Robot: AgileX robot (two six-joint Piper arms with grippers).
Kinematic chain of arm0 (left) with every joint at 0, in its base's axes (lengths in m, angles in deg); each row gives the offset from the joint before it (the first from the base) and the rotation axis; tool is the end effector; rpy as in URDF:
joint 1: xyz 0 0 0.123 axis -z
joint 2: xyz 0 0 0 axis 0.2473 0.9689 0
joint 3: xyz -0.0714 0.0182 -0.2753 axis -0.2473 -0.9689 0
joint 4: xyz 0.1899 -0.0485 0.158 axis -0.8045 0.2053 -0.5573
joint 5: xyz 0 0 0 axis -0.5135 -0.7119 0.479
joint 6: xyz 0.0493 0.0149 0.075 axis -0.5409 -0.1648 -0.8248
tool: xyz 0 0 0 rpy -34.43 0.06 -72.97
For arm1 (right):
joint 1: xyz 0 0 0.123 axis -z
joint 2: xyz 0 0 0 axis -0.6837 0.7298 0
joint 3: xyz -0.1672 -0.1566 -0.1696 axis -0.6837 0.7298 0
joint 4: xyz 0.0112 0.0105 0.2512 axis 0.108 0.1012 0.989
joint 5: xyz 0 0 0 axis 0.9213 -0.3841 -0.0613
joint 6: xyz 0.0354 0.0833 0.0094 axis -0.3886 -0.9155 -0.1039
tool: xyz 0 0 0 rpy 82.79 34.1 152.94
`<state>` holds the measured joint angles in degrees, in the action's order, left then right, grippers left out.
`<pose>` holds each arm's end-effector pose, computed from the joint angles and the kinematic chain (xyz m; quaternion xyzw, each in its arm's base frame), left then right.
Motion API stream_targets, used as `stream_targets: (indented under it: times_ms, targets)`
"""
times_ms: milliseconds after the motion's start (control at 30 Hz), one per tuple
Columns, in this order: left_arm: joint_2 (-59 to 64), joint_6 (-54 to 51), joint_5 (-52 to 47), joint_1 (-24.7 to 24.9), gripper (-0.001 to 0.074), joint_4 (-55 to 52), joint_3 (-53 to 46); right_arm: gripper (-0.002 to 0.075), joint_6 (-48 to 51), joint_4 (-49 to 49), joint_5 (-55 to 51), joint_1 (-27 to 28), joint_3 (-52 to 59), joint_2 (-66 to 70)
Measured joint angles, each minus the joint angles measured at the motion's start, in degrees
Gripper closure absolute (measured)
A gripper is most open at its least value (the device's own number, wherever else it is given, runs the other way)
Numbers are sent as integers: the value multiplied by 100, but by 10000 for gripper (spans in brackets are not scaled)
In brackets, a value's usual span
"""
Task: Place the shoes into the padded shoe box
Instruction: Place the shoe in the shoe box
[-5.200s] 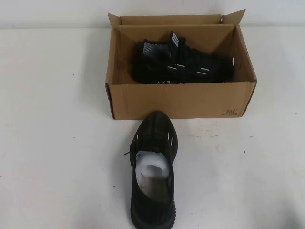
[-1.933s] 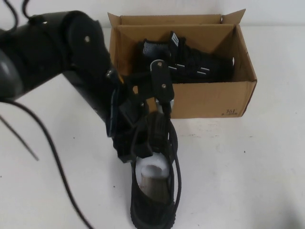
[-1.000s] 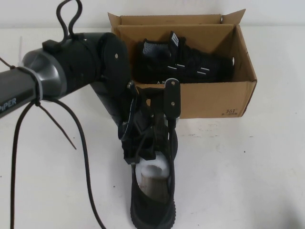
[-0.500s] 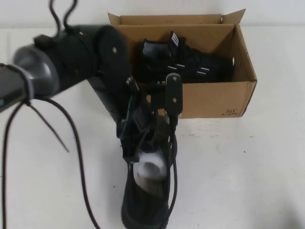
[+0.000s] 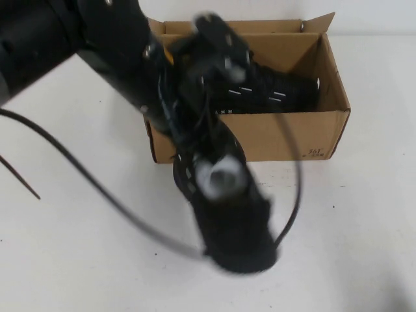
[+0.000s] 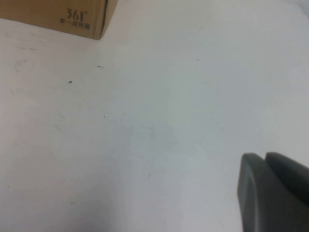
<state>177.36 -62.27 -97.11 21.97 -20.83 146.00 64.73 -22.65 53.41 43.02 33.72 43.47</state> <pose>0.2699 -0.2240 0.3551 0.5115 0.8207 -0.1348 0.2162 0.0517 0.0012 0.1692 -0.0814 0.8077 -0.0499 0.5818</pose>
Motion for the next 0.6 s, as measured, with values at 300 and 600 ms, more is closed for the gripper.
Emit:
stream_targets:
  times_ms: [300,600]
  targets:
    - [68,3733,958,0,722,-319,793,734,0,0,0,0,0,0]
    - [1019,5368,1214,0,722,-1610,2133,734,0,0,0,0,0,0]
